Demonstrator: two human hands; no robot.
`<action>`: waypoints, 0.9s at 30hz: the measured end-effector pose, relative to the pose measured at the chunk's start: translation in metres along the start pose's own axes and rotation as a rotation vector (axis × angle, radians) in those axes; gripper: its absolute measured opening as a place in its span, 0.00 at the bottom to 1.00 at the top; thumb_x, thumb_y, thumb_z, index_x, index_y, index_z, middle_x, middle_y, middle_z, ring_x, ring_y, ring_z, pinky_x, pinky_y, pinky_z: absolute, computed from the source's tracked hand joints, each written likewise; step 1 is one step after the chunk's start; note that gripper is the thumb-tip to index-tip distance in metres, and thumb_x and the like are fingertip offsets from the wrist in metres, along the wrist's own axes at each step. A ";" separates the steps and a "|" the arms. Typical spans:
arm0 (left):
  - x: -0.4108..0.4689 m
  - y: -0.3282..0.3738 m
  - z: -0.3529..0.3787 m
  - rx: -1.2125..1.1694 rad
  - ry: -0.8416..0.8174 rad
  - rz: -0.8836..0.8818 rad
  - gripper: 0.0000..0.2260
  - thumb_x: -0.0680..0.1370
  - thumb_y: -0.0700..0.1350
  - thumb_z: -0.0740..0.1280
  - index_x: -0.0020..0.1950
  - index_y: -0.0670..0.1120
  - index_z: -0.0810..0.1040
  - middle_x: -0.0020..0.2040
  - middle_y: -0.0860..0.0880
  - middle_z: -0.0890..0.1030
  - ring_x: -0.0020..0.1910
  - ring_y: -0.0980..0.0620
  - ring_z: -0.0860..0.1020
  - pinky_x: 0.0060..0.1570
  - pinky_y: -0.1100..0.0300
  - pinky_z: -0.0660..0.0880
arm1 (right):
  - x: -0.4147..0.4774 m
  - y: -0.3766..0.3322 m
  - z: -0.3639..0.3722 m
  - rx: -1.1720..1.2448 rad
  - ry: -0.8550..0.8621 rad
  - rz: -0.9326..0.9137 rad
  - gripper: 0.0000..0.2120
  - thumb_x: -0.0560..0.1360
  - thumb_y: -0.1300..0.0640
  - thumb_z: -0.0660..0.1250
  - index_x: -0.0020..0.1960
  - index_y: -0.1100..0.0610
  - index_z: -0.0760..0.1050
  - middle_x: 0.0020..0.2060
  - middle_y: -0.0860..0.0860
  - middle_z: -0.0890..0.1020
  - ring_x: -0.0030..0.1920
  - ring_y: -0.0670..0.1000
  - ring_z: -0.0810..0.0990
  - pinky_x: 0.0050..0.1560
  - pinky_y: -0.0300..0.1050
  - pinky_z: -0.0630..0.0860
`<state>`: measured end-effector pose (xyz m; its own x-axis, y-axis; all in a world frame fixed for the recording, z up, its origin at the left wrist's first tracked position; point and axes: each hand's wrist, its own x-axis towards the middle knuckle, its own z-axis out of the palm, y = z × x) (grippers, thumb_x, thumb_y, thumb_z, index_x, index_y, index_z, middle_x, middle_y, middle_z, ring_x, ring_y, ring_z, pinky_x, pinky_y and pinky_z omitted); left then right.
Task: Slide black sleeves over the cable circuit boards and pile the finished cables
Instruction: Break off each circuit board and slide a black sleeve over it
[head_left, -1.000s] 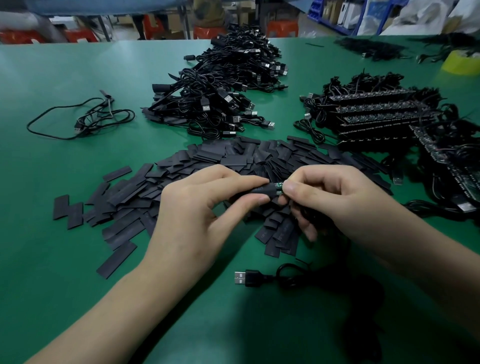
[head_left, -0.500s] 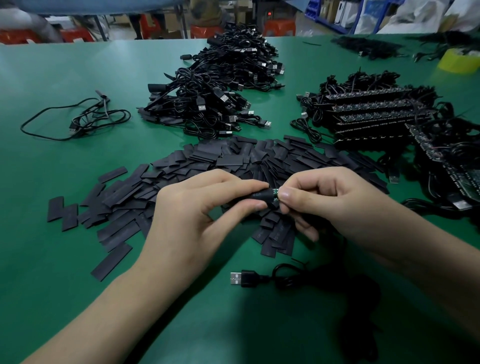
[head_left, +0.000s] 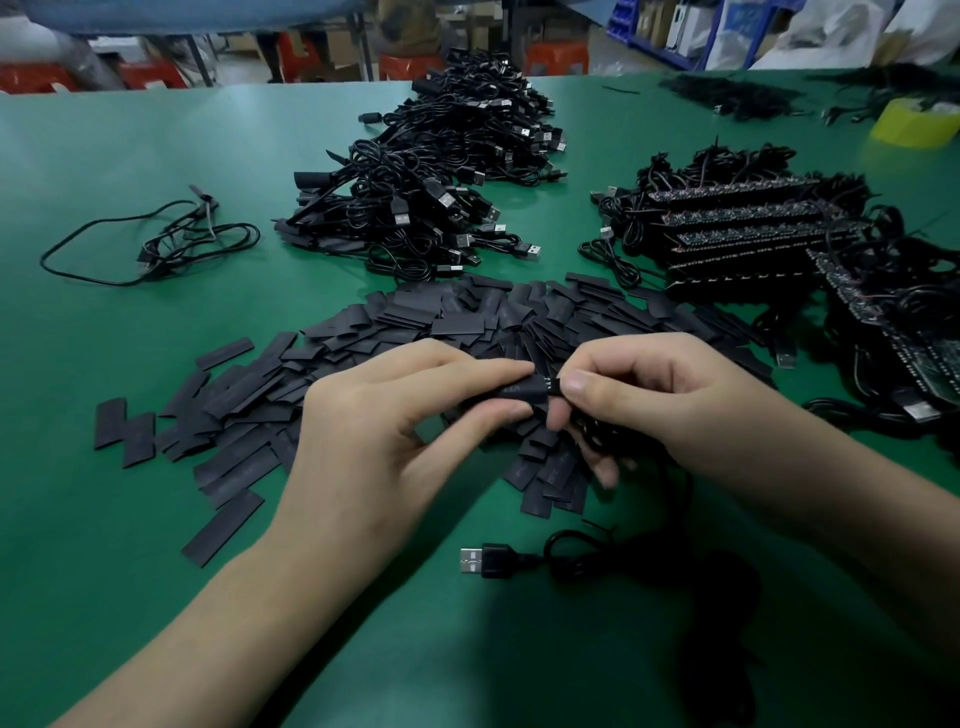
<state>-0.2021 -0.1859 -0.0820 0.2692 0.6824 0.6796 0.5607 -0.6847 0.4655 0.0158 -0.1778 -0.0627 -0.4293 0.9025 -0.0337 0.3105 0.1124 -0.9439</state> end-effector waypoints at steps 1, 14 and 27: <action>0.000 0.000 0.000 -0.002 -0.005 0.003 0.10 0.75 0.45 0.75 0.55 0.46 0.86 0.45 0.51 0.85 0.44 0.57 0.81 0.50 0.68 0.75 | 0.000 0.000 0.001 -0.005 -0.003 -0.004 0.14 0.79 0.48 0.61 0.43 0.53 0.81 0.29 0.51 0.80 0.31 0.49 0.79 0.37 0.42 0.72; -0.001 -0.006 0.000 0.074 -0.036 0.120 0.10 0.76 0.44 0.75 0.57 0.45 0.86 0.45 0.49 0.84 0.43 0.54 0.81 0.47 0.62 0.77 | -0.002 -0.001 0.000 0.003 -0.064 0.011 0.14 0.82 0.51 0.61 0.44 0.53 0.82 0.28 0.53 0.80 0.31 0.48 0.78 0.37 0.37 0.72; 0.001 0.005 0.002 -0.130 0.213 -0.294 0.06 0.73 0.46 0.77 0.49 0.49 0.87 0.45 0.60 0.85 0.42 0.64 0.83 0.48 0.69 0.77 | -0.005 -0.002 0.016 -0.155 0.286 -0.186 0.11 0.82 0.54 0.64 0.44 0.51 0.82 0.36 0.53 0.83 0.36 0.49 0.85 0.44 0.50 0.82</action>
<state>-0.1980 -0.1878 -0.0801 -0.0646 0.7954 0.6027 0.4825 -0.5038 0.7165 0.0045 -0.1893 -0.0660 -0.2426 0.9380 0.2478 0.3833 0.3273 -0.8637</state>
